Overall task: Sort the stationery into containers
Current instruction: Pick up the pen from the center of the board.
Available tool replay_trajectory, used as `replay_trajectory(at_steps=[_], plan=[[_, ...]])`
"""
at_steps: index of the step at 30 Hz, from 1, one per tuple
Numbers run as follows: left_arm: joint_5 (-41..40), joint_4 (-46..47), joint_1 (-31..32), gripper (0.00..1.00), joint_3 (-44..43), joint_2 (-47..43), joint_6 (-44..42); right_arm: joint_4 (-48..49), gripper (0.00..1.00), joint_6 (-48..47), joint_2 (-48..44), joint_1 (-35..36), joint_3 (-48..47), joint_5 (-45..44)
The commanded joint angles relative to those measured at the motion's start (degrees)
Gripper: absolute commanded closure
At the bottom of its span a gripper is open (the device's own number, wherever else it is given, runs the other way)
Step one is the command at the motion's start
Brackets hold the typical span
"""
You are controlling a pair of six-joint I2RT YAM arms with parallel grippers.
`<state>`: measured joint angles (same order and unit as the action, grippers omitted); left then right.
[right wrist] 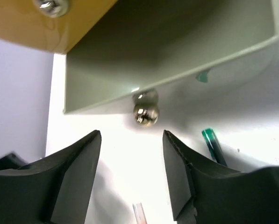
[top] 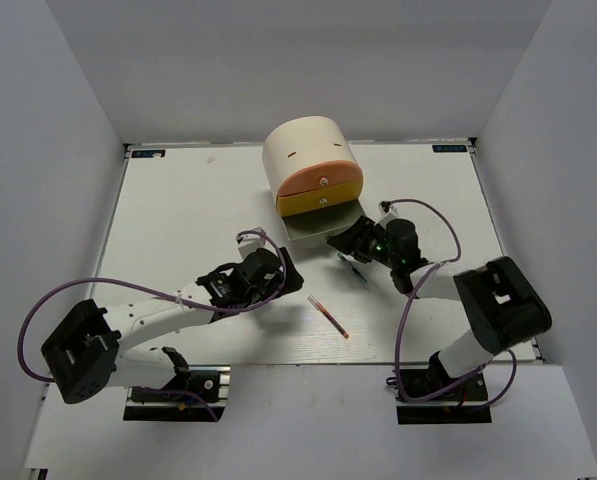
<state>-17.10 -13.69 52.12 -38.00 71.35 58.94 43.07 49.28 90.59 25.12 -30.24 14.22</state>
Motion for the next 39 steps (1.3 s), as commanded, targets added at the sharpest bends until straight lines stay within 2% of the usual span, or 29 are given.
replay_trajectory(at_steps=[1, 3, 6, 7, 9, 10, 12, 13, 14, 16, 19, 24, 27, 39], plan=[[0.3, 1.7, -0.3, 0.01, -1.9, -0.3, -0.9, 0.0, 0.42, -7.0, -6.2, -1.5, 1.8, 4.1], [0.3, 2.2, -0.3, 0.01, -1.9, -0.3, -1.5, -1.1, 0.45, -10.9, -8.0, -1.7, 2.0, 6.0], [0.8, 2.8, -0.3, 0.01, -1.9, -0.3, -2.0, -8.5, 0.54, -19.9, -11.6, -2.2, -0.3, 9.4], [0.8, 3.3, -0.3, 0.01, -1.9, -0.3, -2.0, -17.2, 0.58, -24.9, -12.3, -2.5, -4.3, 11.5], [0.8, 3.3, -0.3, 0.01, -1.9, 0.2, -2.5, -24.8, 0.62, -34.7, -11.7, -2.4, -7.8, 12.1], [0.8, 3.3, -0.3, 0.01, -1.9, 0.2, -2.5, -34.7, 0.64, -44.4, -11.1, -2.4, -12.3, 12.1], [0.8, 3.3, -0.3, 0.01, -1.9, 0.2, -2.5, -40.6, 0.72, -51.0, -8.6, -2.6, -14.7, 10.6], [0.8, 3.3, -0.3, 0.01, -1.9, 0.2, -2.5, -48.4, 0.75, -56.7, -8.0, -2.6, -17.0, 9.2], [0.8, 3.3, -0.3, 0.01, -1.9, 0.2, -2.5, -50.3, 0.80, -60.7, -6.5, -2.7, -18.3, 7.2], [0.8, 3.3, -0.3, 0.01, -1.4, 0.2, -2.5, -54.2, 0.80, -65.8, -5.8, -2.8, -19.0, 4.3], [0.3, 3.8, -0.3, 0.01, -0.8, -0.3, -2.5, -54.5, 0.71, -69.4, -6.9, -2.9, -17.4, 1.3], [0.3, 4.4, -0.3, 0.01, 0.2, -1.6, -2.5, -55.1, 0.52, -70.3, -7.1, -2.4, -14.5, 0.1], [0.3, 4.4, -0.3, 0.01, 0.2, -1.6, -2.5, -54.7, 0.47, -70.5, -7.0, -2.3, -13.4, 0.4], [0.3, 4.4, -0.3, 0.01, 1.3, -2.6, -2.0, -53.1, 0.44, -71.6, -3.0, 0.0, -12.4, 0.8]])
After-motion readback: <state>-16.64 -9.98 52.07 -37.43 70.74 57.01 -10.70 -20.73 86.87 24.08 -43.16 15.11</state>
